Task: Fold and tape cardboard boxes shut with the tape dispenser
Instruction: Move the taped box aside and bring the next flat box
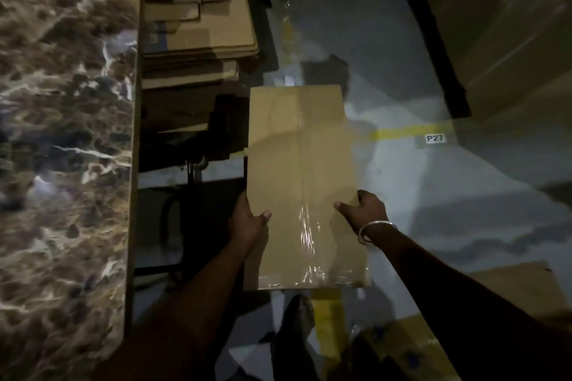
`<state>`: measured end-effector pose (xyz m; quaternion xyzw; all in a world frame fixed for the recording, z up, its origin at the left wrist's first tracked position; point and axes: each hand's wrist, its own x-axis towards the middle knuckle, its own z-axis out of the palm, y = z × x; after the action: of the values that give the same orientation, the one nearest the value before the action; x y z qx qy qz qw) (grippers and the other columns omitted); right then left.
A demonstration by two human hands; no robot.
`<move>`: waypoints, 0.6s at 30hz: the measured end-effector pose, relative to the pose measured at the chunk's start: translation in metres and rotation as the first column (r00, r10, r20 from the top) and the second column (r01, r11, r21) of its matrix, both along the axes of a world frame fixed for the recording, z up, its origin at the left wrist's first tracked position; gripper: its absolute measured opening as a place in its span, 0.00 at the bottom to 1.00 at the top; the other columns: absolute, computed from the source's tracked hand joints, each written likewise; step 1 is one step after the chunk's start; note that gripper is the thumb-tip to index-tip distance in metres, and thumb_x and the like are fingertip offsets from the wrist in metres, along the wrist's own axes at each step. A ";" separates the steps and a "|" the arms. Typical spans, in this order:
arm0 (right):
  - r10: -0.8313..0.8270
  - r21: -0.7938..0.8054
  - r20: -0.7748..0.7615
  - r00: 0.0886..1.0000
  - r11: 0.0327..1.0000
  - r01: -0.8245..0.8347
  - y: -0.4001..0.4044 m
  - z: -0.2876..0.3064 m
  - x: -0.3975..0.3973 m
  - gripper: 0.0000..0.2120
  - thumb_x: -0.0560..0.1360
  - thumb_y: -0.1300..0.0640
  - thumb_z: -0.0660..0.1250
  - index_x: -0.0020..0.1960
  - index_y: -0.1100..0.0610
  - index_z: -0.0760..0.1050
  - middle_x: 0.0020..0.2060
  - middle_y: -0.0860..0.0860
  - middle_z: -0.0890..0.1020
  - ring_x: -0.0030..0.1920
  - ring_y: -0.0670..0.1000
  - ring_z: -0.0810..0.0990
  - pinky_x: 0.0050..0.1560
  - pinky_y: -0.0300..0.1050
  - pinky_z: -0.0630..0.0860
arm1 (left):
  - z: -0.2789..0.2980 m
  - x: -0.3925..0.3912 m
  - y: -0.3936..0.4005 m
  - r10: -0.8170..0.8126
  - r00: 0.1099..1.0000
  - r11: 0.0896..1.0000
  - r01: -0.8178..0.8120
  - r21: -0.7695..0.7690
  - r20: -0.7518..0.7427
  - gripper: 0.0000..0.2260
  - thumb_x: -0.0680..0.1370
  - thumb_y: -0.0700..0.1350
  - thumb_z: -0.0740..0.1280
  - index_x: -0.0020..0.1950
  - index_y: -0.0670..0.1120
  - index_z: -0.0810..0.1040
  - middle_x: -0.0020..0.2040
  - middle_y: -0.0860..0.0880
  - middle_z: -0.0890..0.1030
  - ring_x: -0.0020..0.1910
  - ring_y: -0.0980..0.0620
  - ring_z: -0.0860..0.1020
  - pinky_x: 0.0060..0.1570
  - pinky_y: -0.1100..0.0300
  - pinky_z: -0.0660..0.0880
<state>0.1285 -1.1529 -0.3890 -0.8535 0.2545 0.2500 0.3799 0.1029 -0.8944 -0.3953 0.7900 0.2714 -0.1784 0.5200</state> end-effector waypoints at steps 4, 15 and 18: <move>-0.016 0.038 -0.020 1.000 0.999 0.017 -0.002 -0.048 -0.003 0.21 0.71 0.51 0.77 0.61 0.56 0.80 0.55 0.54 0.85 0.55 0.57 0.82 0.57 0.48 0.77 | -0.044 -0.007 0.001 -0.007 1.000 1.000 0.007 -0.009 0.005 0.34 0.75 0.34 0.72 0.78 0.46 0.63 0.71 0.44 0.73 0.71 0.45 0.70 0.70 0.47 0.68; -0.151 0.150 -0.012 0.988 0.977 0.151 0.007 -0.109 -0.010 0.28 0.70 0.57 0.78 0.69 0.57 0.75 0.60 0.53 0.82 0.59 0.56 0.81 0.63 0.56 0.77 | -0.105 -0.009 0.018 -0.063 0.998 0.998 0.063 0.010 -0.007 0.36 0.74 0.34 0.73 0.79 0.44 0.62 0.72 0.44 0.73 0.71 0.46 0.70 0.65 0.58 0.66; -0.195 0.141 0.026 0.980 0.972 0.190 0.008 -0.114 -0.010 0.28 0.70 0.59 0.78 0.68 0.57 0.76 0.60 0.53 0.82 0.59 0.56 0.80 0.65 0.55 0.76 | -0.116 -0.008 0.020 -0.073 0.997 0.997 0.073 0.014 0.017 0.36 0.74 0.36 0.74 0.79 0.46 0.63 0.72 0.46 0.73 0.71 0.47 0.71 0.66 0.56 0.68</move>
<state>0.1184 -1.1446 -0.5026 -0.8013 0.3106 0.2119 0.4654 0.0949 -0.8747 -0.5111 0.8042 0.2392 -0.1887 0.5103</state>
